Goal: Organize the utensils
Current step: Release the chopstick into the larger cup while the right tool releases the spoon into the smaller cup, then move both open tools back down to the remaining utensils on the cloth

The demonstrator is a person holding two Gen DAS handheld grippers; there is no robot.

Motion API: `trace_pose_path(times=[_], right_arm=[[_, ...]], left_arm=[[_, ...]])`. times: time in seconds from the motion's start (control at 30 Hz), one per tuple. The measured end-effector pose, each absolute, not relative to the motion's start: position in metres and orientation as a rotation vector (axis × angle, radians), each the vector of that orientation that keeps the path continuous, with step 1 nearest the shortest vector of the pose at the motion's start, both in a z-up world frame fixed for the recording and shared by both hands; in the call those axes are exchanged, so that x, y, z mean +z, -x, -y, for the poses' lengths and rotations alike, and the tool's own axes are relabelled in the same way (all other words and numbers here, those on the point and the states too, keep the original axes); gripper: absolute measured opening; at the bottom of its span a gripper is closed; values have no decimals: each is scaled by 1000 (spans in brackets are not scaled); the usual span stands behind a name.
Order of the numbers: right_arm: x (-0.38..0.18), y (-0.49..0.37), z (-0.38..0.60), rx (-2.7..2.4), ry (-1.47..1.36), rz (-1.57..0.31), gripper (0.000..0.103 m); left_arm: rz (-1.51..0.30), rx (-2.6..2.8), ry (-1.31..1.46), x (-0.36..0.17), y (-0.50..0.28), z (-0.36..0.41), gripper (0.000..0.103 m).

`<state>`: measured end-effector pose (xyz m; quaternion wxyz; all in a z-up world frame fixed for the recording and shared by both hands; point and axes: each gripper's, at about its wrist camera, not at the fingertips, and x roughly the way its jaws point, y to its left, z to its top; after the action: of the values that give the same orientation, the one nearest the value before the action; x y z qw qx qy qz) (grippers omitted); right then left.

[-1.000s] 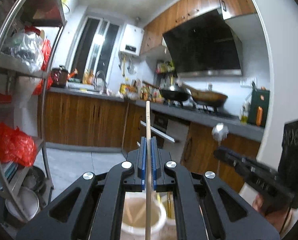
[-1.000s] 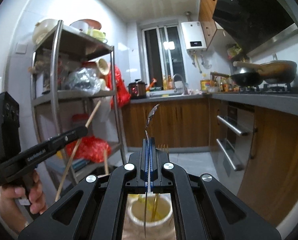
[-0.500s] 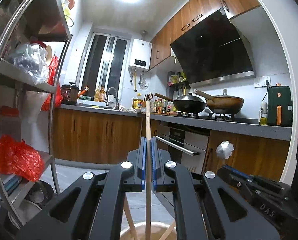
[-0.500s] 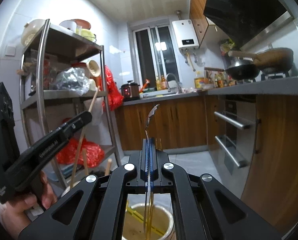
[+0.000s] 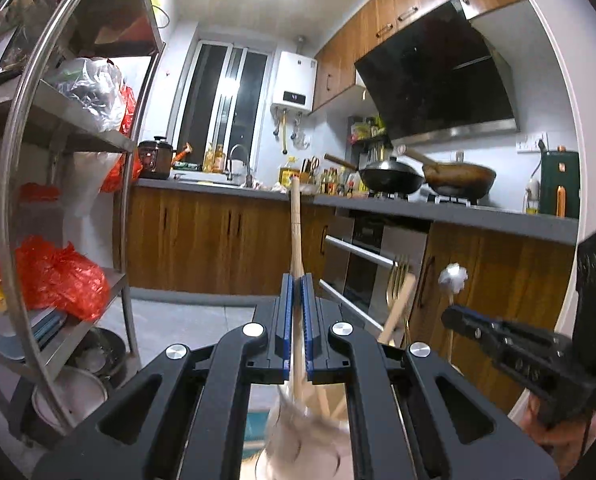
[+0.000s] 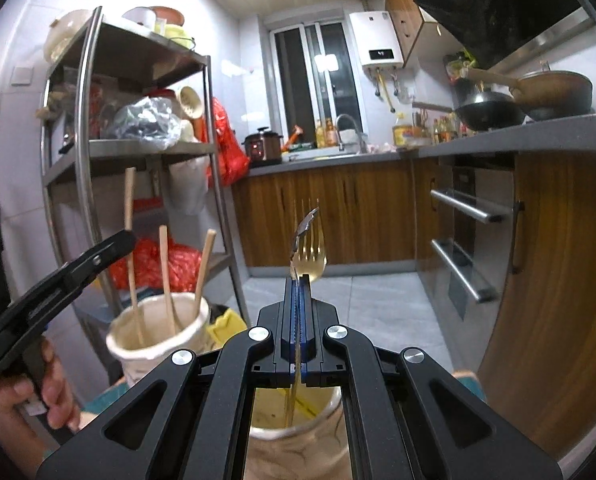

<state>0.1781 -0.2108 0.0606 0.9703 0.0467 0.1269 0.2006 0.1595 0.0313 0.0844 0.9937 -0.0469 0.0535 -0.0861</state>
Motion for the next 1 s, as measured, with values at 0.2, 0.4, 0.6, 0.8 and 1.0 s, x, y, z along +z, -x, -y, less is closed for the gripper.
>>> trace_pose_path(times=[0.2,0.4,0.6,0.8,1.0], right_arm=[[57,-180,216,392,-113,-294,2],[55,-183,217,395,-124,-346,15],[66,-169,219,387,-127,-346,29],[73,-144,235,378,-171,-372,53],[73,-107,252,357,-161,-386,81]], left_arm=[[-172,-168,58,76,-154,-27,4],[-205,-164,49,69,-153,-26,6],[-211,-153,42,67,-140,-25,18],[-222,-165,53,62,-119,-27,47],[-259,-171,69,52,-96,-29,73]])
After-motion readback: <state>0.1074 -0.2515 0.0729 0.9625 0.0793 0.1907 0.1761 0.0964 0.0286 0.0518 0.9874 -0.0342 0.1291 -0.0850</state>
